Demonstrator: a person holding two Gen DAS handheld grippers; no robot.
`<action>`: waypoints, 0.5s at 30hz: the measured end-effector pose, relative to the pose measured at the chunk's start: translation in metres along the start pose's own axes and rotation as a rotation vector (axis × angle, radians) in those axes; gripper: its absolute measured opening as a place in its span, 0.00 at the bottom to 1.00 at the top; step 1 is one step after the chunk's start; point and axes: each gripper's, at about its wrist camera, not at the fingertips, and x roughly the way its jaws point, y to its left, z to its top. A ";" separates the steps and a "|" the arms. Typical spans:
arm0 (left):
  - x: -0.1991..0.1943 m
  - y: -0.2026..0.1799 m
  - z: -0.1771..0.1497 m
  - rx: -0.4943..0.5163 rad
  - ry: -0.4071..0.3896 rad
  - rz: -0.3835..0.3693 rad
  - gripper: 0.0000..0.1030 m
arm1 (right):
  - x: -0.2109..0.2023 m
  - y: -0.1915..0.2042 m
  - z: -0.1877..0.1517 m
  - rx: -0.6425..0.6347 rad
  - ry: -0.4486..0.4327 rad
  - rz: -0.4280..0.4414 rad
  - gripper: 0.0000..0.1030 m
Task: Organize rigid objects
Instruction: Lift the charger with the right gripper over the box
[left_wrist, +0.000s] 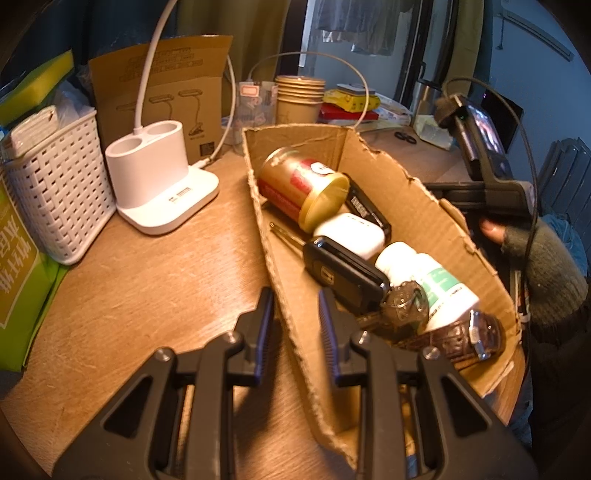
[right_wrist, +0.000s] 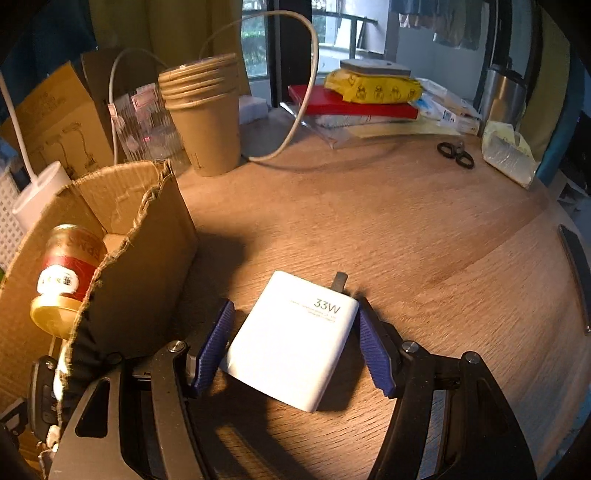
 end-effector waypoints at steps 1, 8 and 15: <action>0.000 0.000 0.000 0.001 0.000 0.001 0.25 | 0.000 0.001 0.000 -0.004 0.001 -0.005 0.66; 0.001 0.001 0.000 0.000 0.001 0.000 0.25 | -0.001 -0.001 -0.002 0.000 -0.001 0.010 0.65; 0.001 0.001 0.000 0.000 0.002 -0.001 0.25 | -0.018 -0.007 -0.006 0.040 -0.043 0.058 0.65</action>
